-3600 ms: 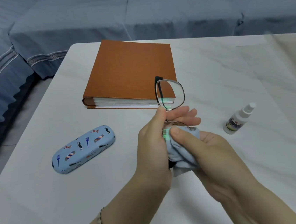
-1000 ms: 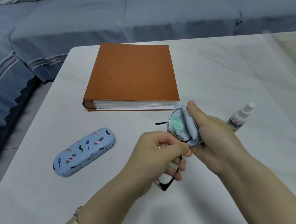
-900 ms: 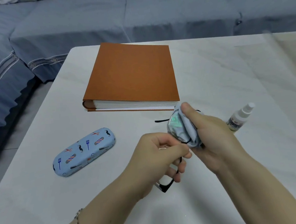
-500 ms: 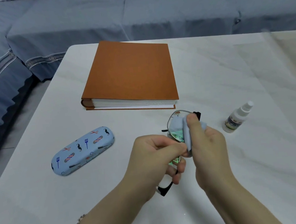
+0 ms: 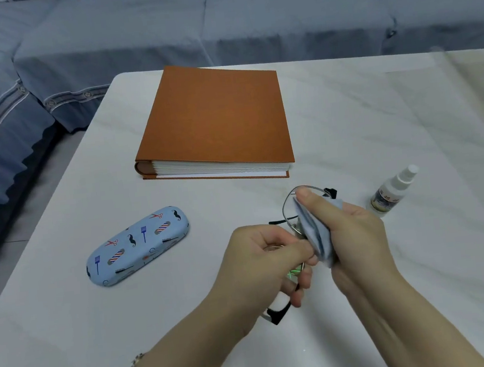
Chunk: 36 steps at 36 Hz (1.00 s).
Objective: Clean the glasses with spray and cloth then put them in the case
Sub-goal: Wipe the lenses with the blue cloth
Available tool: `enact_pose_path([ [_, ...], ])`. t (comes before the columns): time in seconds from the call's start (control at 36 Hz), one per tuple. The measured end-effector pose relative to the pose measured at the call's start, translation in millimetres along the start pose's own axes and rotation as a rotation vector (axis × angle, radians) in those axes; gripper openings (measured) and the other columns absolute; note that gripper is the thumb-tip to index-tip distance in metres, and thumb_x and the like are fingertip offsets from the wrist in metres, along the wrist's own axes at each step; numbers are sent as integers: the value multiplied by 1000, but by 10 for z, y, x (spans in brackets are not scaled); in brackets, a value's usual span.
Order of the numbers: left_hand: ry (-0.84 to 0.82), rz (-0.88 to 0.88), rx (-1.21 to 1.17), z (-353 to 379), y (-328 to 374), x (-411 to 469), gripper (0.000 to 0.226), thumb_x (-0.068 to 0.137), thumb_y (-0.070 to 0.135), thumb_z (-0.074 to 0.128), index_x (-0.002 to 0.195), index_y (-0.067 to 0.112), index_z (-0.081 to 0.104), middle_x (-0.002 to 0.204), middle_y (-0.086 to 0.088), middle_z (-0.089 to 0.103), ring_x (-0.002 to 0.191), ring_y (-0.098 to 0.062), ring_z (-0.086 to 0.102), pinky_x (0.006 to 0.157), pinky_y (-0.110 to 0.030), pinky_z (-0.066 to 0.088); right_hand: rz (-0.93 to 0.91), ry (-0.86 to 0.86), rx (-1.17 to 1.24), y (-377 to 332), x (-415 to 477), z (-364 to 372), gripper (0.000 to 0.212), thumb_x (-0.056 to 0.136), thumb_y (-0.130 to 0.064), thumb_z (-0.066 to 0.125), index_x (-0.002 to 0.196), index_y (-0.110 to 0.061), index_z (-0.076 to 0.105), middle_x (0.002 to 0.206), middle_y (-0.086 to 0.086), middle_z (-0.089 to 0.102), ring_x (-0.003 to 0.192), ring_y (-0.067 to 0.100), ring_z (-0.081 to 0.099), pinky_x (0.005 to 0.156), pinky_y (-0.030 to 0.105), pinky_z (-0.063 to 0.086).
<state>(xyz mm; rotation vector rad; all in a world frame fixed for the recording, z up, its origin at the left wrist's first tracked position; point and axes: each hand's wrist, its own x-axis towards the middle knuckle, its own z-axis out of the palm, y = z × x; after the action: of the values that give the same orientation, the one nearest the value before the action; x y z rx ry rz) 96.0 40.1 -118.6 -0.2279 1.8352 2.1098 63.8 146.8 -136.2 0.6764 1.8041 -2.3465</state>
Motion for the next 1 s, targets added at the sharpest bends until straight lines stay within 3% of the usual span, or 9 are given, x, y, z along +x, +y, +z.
enact_pose_path([
  [0.19,51,19,61,-2,-28,-13,23,76,-5,57,55,0,61,44,-12,51,36,-24,39,35,-20,38,56,171,22,-22,-48,70,41,71,-43,70,51,-11,53,35,-4,49,30,5,48,40,16,40],
  [0.28,57,17,76,5,-27,-14,28,78,-5,56,51,4,58,38,-8,49,30,-21,38,34,-20,37,1,161,-60,56,-141,102,49,78,-48,59,50,-10,47,34,-6,43,32,8,41,36,15,34],
  [0.36,66,15,55,-17,-10,1,28,78,-8,53,51,2,55,38,-7,48,28,-19,38,34,-19,36,-55,41,-83,104,-205,124,45,81,-42,59,52,-9,48,41,0,42,38,15,39,37,20,33],
  [0.5,73,31,41,-86,2,34,17,80,-9,52,63,-10,56,40,-8,48,34,-22,38,34,-19,35,-81,-290,-161,46,-172,50,28,81,-22,62,59,-6,59,42,-4,55,33,10,45,42,16,38],
  [0.61,27,8,28,-123,52,42,18,78,-14,49,63,-5,55,36,-6,45,30,-17,39,32,-19,34,-120,-437,-257,-14,-96,-26,18,78,-20,68,67,-6,67,56,10,62,48,23,53,61,35,44],
  [0.75,-57,-16,15,-184,77,14,19,64,2,57,46,9,60,42,-11,51,35,-20,41,33,-20,35,-185,-465,-376,-137,-6,-139,18,72,-15,70,62,1,67,63,8,66,58,12,58,58,21,48],
  [0.83,-96,-19,16,-207,106,-21,14,64,5,61,50,6,63,53,-19,56,36,-18,43,33,-20,36,-194,-443,-424,-164,51,-212,30,70,-18,71,47,-4,59,48,8,55,47,15,49,49,22,43],
  [0.92,-116,-25,64,-214,127,-49,11,71,-3,63,60,-5,61,44,-7,57,34,-15,44,32,-19,36,-199,-507,-377,-175,56,-237,57,76,-23,66,37,3,34,35,22,35,42,23,38,51,29,35],
  [1.0,-116,-27,98,-208,134,-62,14,78,-7,58,64,-8,59,39,-1,54,32,-13,44,31,-19,36,-168,-484,-279,-131,56,-244,62,79,-26,62,36,3,27,31,18,31,37,23,35,49,19,40],
])
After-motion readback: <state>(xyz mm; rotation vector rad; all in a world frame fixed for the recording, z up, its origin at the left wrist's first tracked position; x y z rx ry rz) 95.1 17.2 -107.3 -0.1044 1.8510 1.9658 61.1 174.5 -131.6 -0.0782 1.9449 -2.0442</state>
